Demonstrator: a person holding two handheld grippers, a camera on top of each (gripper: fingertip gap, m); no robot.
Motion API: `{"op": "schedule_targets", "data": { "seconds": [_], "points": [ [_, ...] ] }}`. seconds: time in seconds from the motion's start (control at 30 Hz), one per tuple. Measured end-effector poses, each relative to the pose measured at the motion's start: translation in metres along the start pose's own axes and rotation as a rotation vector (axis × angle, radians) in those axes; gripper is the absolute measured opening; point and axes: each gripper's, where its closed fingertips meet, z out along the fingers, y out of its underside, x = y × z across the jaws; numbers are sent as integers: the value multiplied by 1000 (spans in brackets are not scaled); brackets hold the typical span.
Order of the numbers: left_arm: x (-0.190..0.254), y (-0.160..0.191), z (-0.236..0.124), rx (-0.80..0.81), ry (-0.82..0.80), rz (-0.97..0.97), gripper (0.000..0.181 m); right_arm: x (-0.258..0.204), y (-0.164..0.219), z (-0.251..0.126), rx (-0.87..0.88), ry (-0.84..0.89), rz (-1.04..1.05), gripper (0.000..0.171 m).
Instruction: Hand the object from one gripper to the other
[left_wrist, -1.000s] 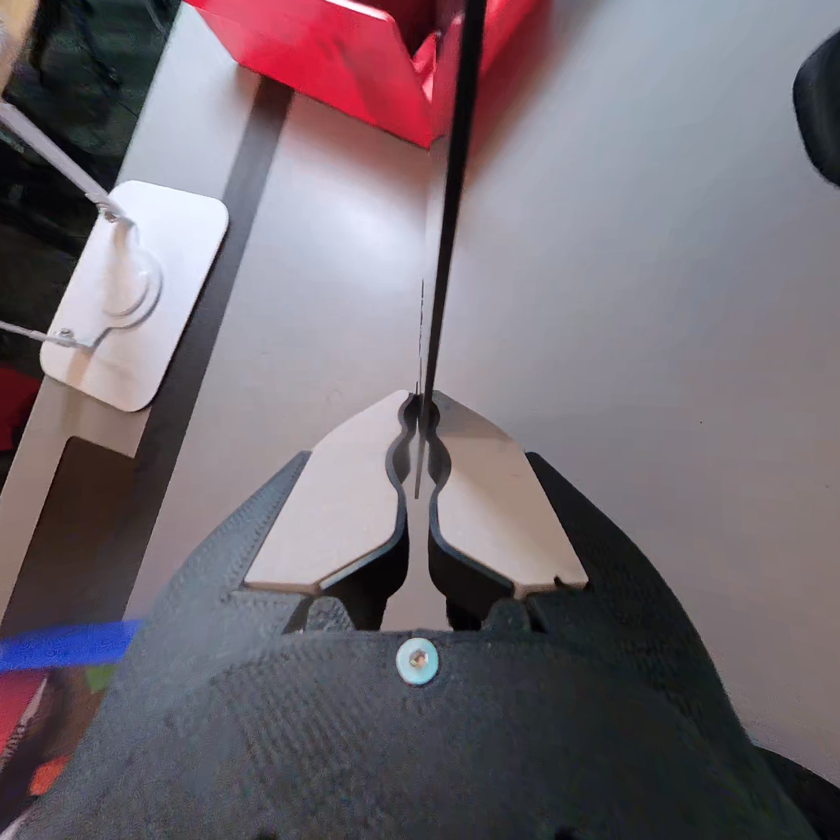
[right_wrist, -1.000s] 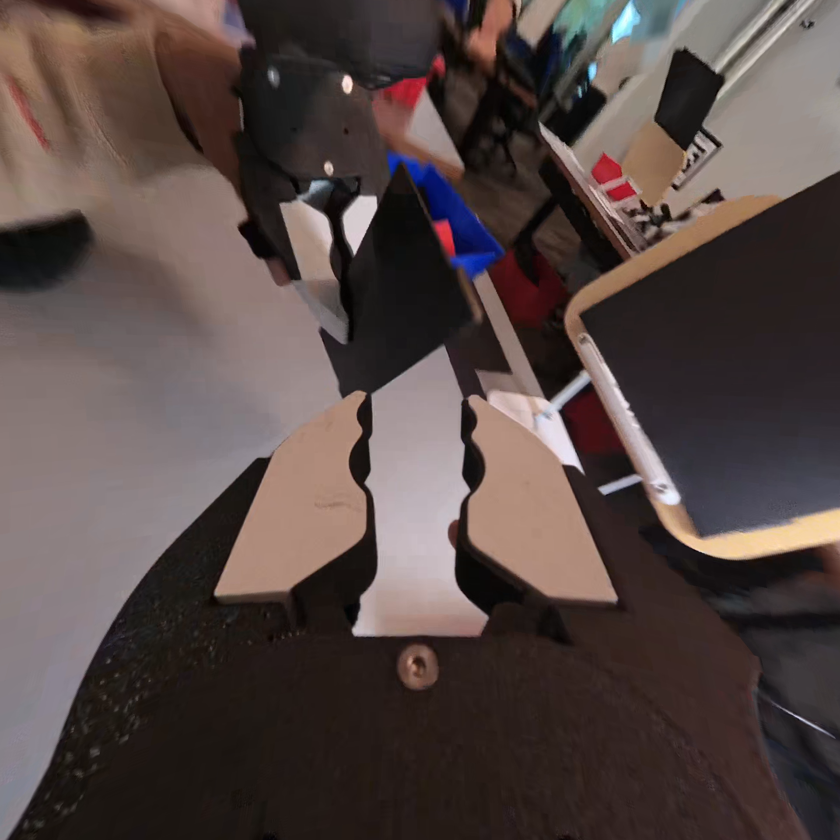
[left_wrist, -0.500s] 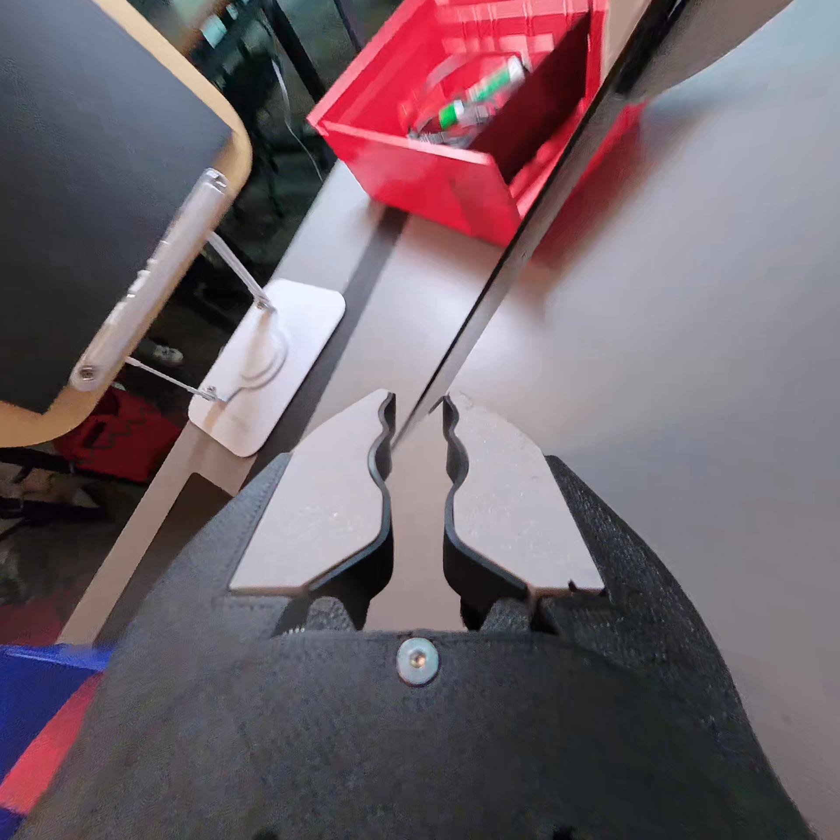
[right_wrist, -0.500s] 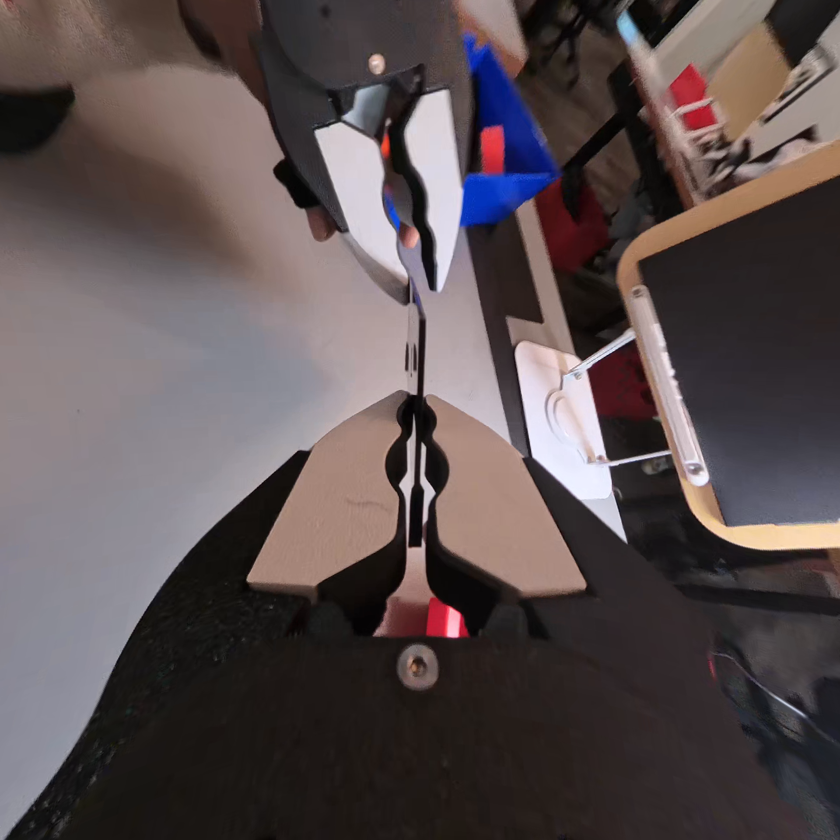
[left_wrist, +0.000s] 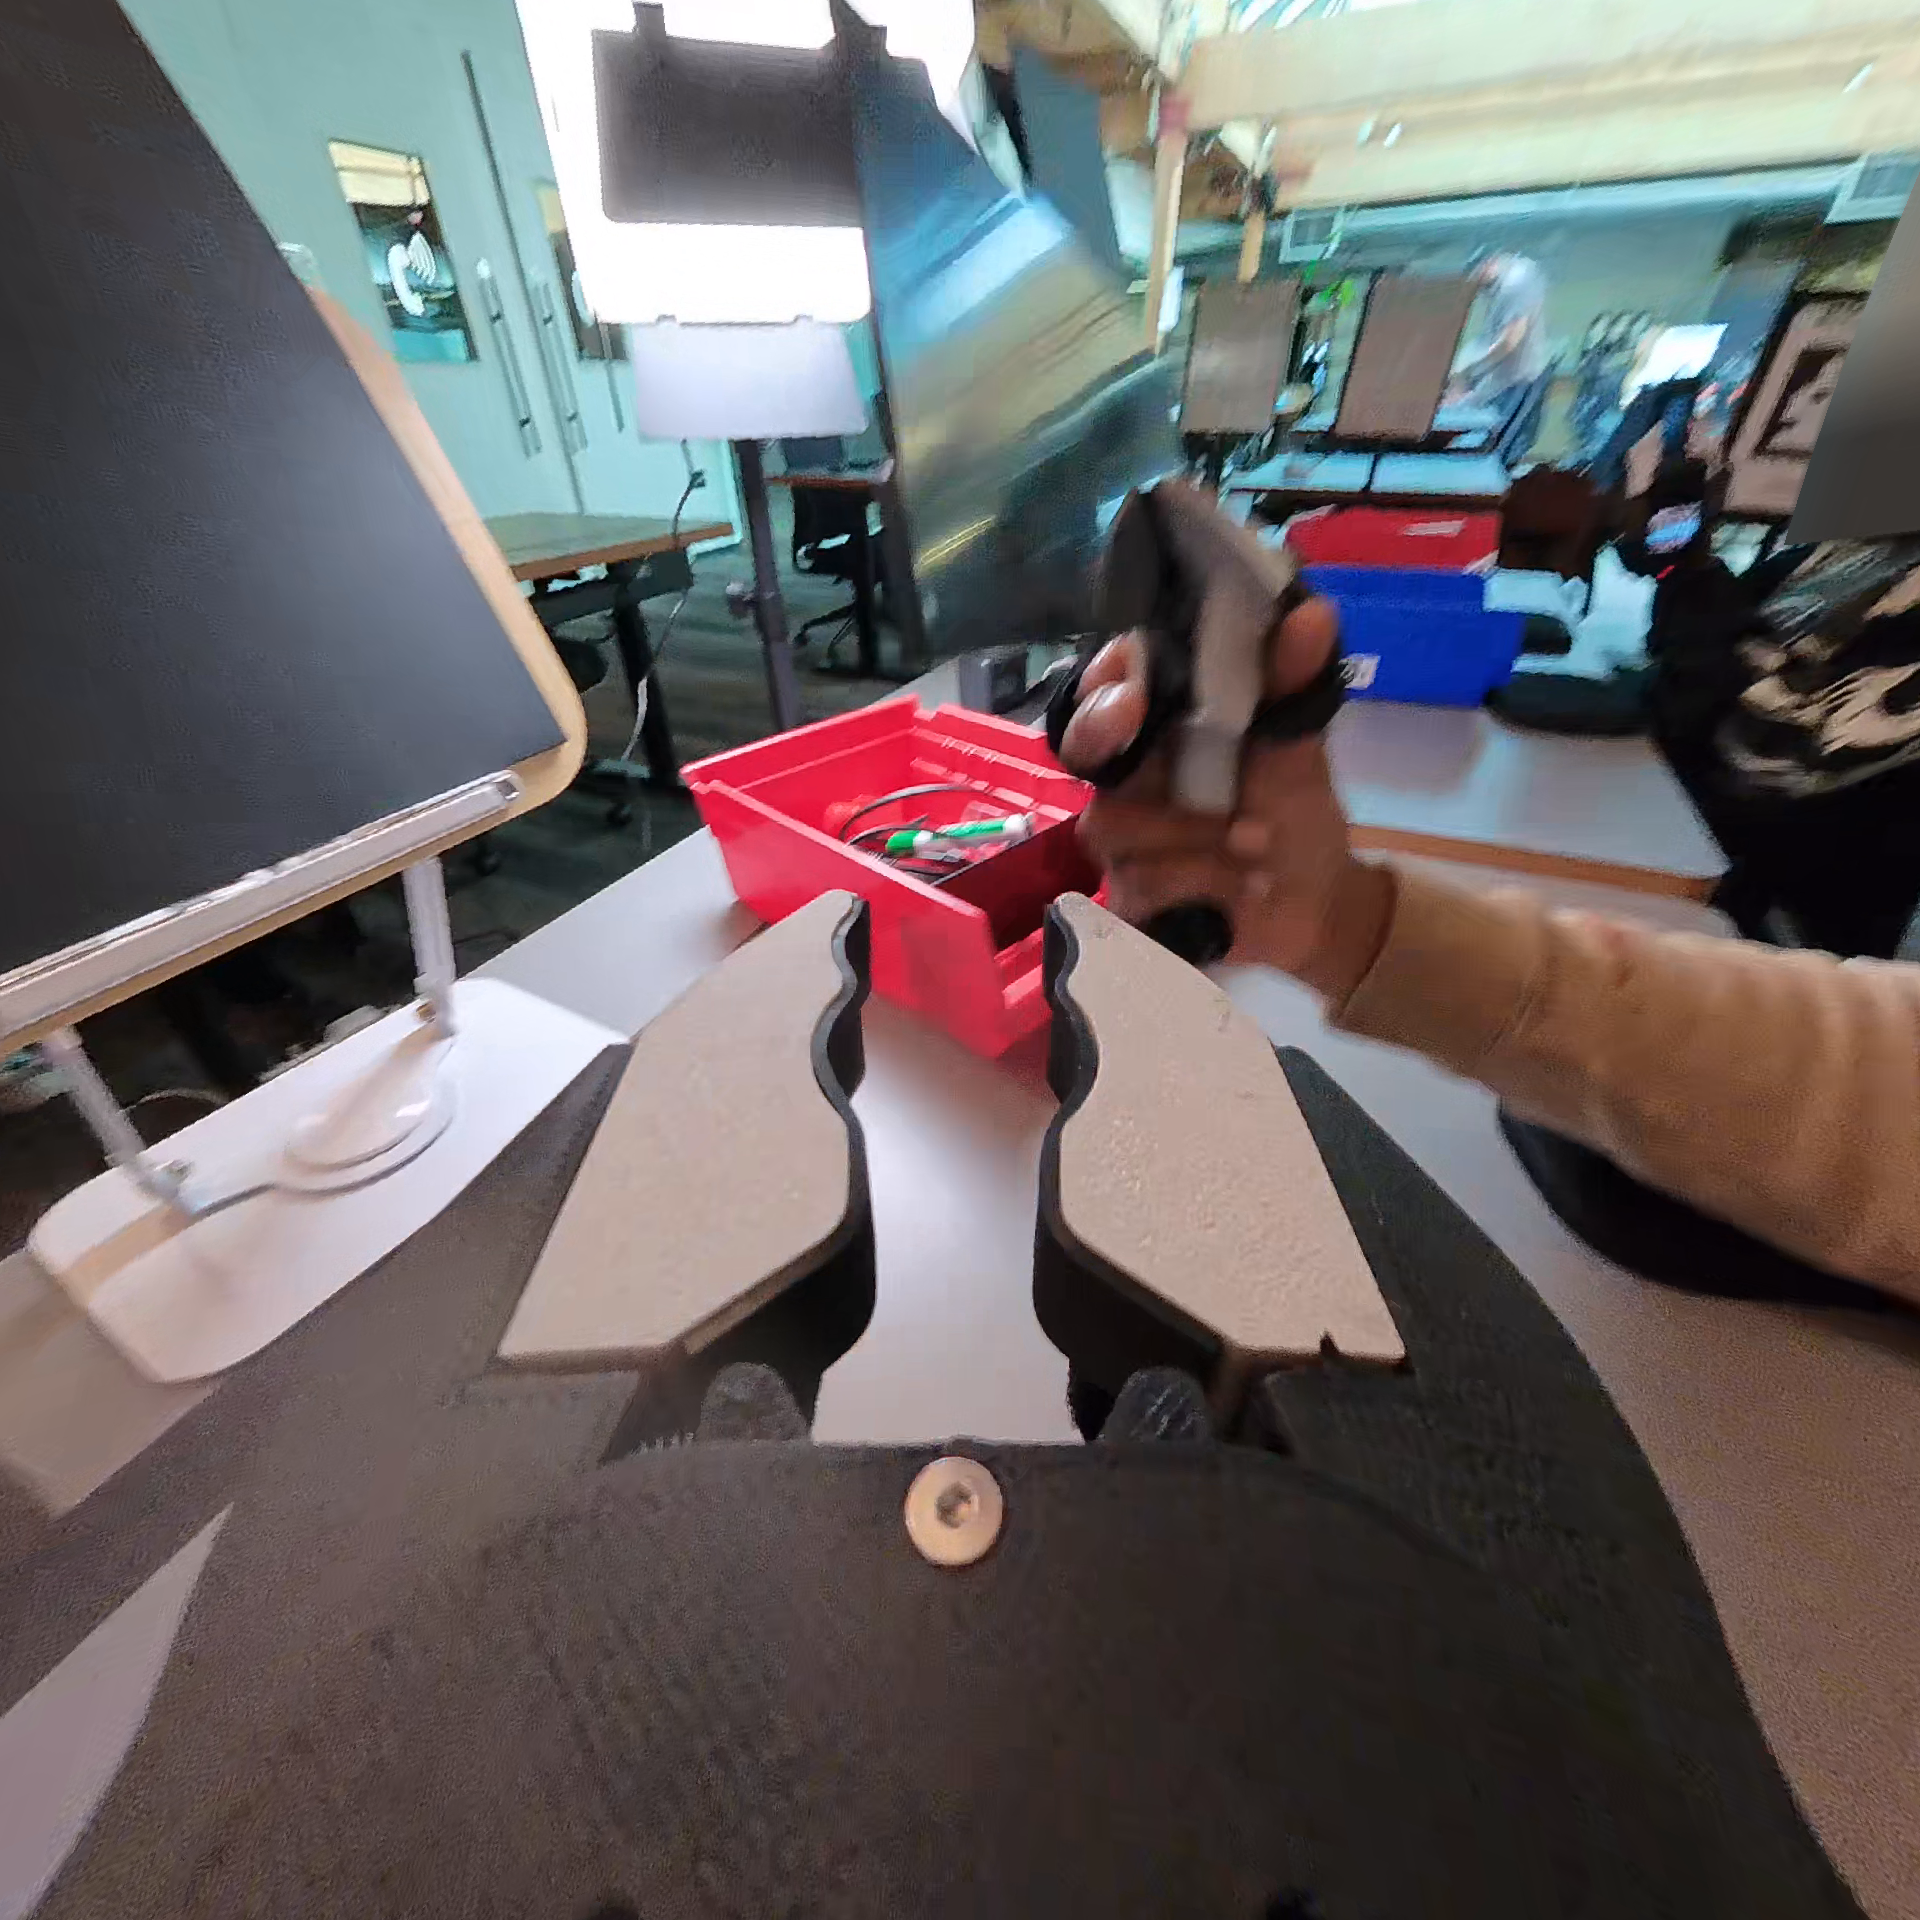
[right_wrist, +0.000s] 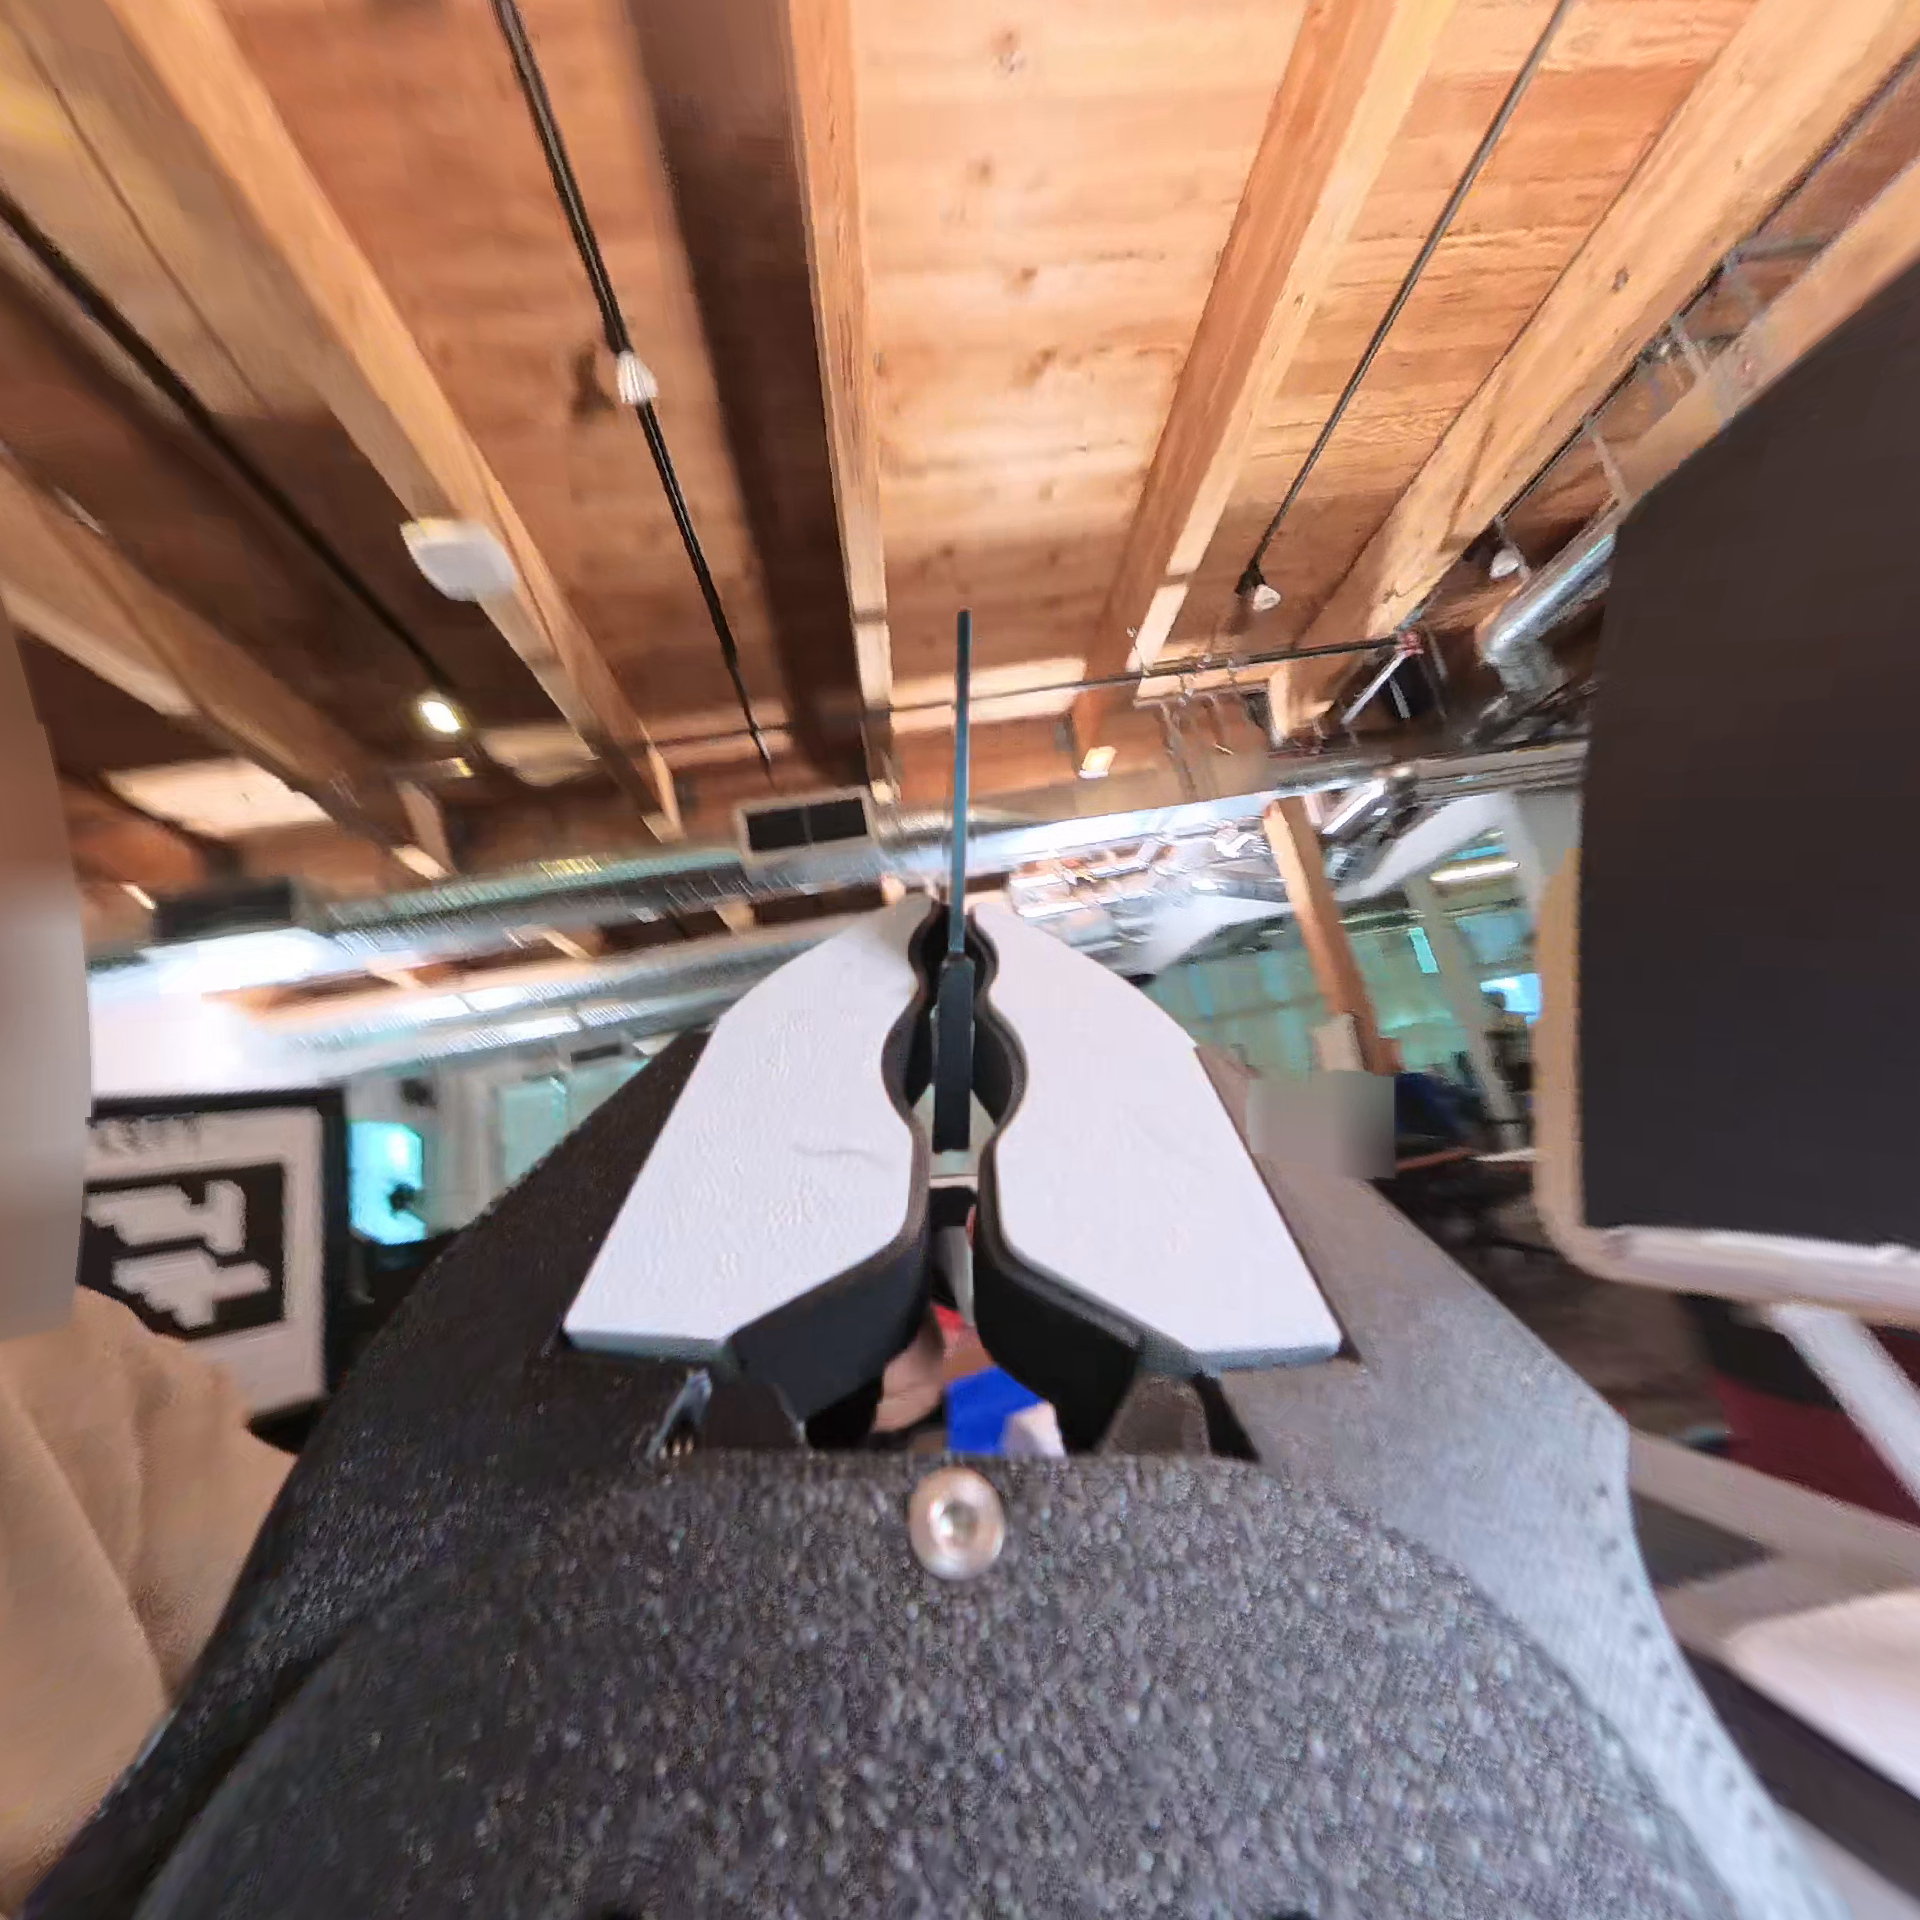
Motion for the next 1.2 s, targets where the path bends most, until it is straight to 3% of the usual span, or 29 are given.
{"op": "schedule_targets", "data": {
  "seconds": [0.13,0.27,0.4,0.5,0.6,0.73,0.87,1.03,1.1,1.17,1.2],
  "points": [
    [14,-17,3,114,41,-49,33,10,54,9,30,-21,209,2],
    [12,-34,-7,217,28,-59,7,-4,106,21,-66,-82,318,2],
    [6,-34,-17,169,59,-96,4,-4,134,25,-172,-68,402,4],
    [6,-31,-21,87,67,-66,2,6,148,18,-401,3,282,28],
    [4,-22,-26,-25,52,-12,3,19,135,5,-568,87,40,46],
    [10,6,-23,-206,92,24,3,12,110,-2,-730,110,-232,38],
    [33,45,-10,-401,186,83,3,-13,134,-4,-1006,29,-485,37],
    [67,87,2,-596,318,156,3,-53,175,8,-1085,-136,-448,32],
    [67,94,5,-609,309,199,4,-55,185,4,-1140,-151,-463,4],
    [62,82,10,-515,293,192,7,-54,178,3,-1149,-141,-458,2],
    [56,71,12,-444,266,167,18,-54,166,8,-1093,-135,-456,2]
  ]
}}
